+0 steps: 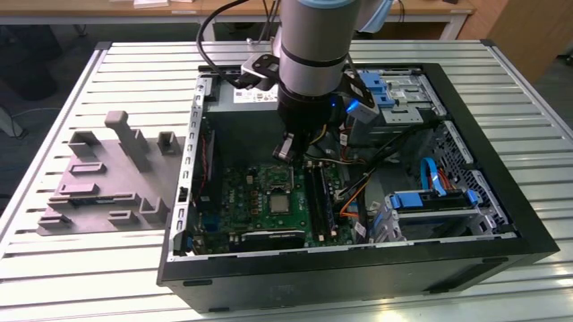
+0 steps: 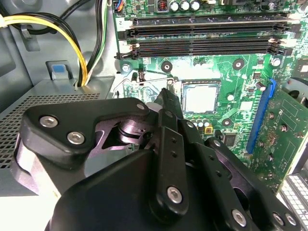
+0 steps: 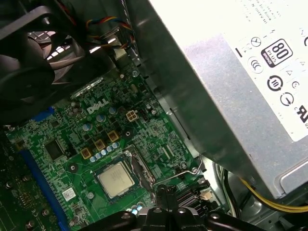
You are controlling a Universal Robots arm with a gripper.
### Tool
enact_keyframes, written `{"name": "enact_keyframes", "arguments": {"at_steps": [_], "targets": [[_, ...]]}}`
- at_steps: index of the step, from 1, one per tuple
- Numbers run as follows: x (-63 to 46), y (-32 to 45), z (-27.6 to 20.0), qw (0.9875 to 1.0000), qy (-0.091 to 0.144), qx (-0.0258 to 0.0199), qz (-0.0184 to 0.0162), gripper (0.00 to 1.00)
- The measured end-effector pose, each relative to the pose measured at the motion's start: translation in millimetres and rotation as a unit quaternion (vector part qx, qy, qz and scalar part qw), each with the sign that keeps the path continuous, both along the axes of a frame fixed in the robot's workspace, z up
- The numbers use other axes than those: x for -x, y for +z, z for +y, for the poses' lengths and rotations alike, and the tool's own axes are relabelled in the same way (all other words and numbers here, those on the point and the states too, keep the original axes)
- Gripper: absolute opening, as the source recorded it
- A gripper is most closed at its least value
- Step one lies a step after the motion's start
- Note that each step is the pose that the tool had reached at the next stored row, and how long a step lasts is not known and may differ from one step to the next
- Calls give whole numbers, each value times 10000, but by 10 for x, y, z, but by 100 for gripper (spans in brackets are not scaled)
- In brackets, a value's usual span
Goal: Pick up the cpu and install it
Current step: 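Close the cpu cover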
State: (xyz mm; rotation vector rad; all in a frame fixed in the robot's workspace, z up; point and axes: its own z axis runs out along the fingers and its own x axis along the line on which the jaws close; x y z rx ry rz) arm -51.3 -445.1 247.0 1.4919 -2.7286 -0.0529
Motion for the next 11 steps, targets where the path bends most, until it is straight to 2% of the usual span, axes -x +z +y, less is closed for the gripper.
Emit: {"name": "enact_keyframes", "arguments": {"at_steps": [2,11], "targets": [[2,0,-6,10000,0,16,0,11],[18,-2,-36,9999,0,161,0,11]]}}
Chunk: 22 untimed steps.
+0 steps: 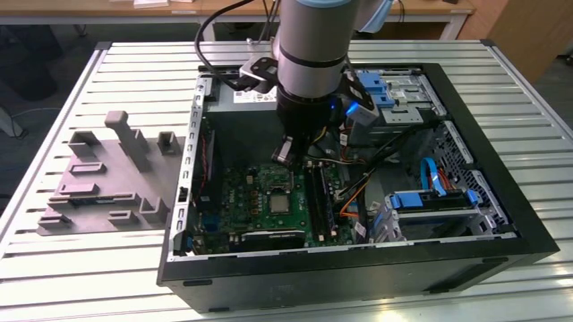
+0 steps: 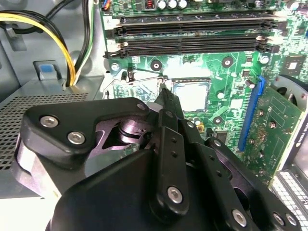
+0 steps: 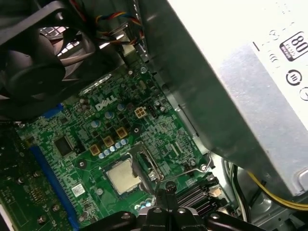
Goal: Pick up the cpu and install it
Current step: 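Close the cpu cover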
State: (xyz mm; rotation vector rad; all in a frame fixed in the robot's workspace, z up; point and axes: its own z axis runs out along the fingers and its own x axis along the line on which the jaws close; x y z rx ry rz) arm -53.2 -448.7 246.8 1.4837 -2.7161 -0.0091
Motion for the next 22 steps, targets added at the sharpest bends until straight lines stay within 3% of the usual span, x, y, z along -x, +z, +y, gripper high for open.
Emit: {"name": "enact_keyframes", "arguments": {"at_steps": [9,14,22], "targets": [[5,-12,-25,10000,1,86,1,11],[33,-18,-79,10000,3,86,0,11],[99,-19,-125,10000,3,76,-1,11]]}}
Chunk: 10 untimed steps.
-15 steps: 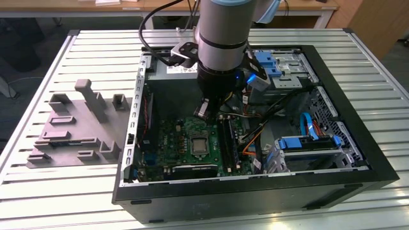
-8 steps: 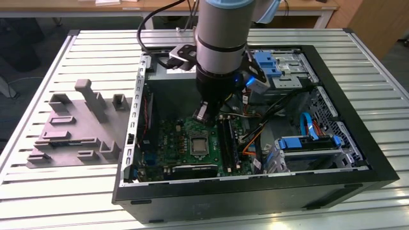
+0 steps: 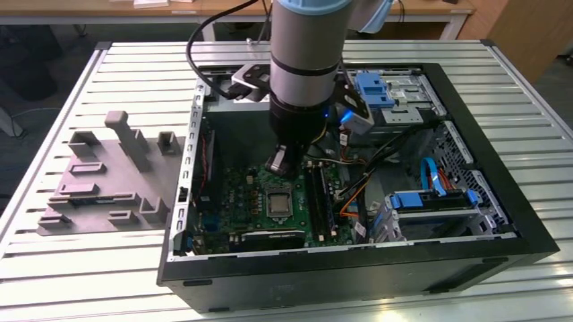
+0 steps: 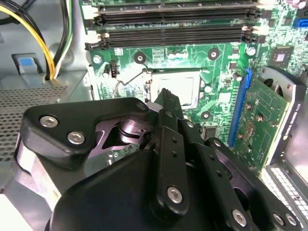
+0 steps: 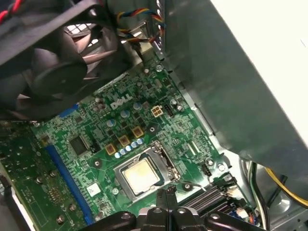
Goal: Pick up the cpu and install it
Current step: 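Close the cpu cover, then install the first cpu locking lever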
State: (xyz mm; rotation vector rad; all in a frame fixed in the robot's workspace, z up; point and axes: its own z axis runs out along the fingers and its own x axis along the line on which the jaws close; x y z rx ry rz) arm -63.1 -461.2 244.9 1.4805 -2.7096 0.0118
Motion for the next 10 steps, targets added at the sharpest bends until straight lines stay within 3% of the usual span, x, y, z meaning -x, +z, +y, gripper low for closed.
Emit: {"name": "enact_keyframes", "arguments": {"at_steps": [10], "targets": [[37,0,-14,10000,24,-4,-2,11]]}}
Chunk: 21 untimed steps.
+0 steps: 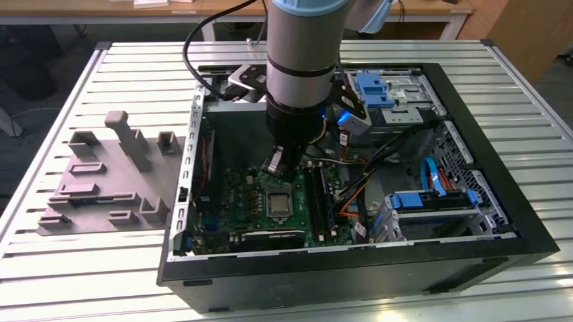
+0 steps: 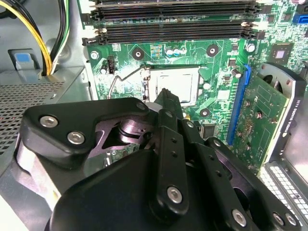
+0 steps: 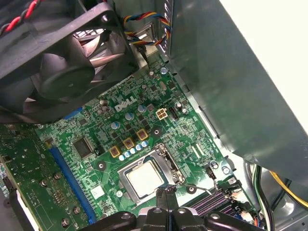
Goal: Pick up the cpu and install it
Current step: 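Install the first cpu locking lever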
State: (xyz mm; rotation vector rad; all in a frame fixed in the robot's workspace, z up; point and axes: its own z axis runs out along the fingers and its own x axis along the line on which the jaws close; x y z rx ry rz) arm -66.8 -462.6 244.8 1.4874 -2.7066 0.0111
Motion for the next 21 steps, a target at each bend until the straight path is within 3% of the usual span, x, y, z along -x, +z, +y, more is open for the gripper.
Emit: {"name": "enact_keyframes", "arguments": {"at_steps": [17,21], "targets": [[-11,0,11,10000,3,-18,-2,11],[-11,49,11,10000,3,-18,-2,11]]}}
